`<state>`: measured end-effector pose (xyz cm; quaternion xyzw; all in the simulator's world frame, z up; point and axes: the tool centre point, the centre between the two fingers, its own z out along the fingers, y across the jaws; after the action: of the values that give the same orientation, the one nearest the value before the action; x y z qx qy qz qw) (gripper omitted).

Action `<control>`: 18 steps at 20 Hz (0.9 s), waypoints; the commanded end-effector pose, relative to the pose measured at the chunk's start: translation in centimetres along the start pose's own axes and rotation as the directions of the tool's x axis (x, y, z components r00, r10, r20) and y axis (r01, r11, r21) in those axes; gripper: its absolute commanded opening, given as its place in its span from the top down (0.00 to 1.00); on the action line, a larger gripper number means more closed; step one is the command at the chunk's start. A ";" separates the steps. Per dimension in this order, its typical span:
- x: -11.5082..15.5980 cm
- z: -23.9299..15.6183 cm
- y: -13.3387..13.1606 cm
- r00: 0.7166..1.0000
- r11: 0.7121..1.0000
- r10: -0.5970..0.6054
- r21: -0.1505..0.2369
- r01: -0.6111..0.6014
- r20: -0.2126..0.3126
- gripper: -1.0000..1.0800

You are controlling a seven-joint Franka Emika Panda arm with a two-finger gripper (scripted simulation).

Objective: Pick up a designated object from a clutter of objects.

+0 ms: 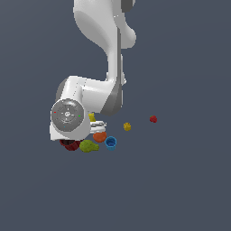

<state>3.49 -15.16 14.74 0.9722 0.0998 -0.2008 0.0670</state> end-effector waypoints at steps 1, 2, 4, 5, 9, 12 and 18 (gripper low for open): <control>0.2 1.7 0.9 0.999 1.000 -0.018 -0.006 0.018 0.038 0.00; 0.3 2.3 1.2 0.998 1.000 -0.024 -0.007 0.024 0.051 0.00; 0.3 3.3 1.8 0.997 0.999 -0.034 -0.009 0.034 0.074 0.00; 0.3 3.8 2.0 0.996 0.999 -0.038 -0.010 0.039 0.083 0.00; 0.4 5.0 2.6 0.993 0.999 -0.050 -0.012 0.051 0.110 0.00; 0.4 5.4 2.8 0.991 0.998 -0.054 -0.012 0.055 0.119 0.00; 0.3 6.0 2.7 0.992 0.998 -0.052 -0.012 0.054 0.117 0.00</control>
<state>2.27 -18.70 9.71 0.9554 0.1230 -0.2580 0.0747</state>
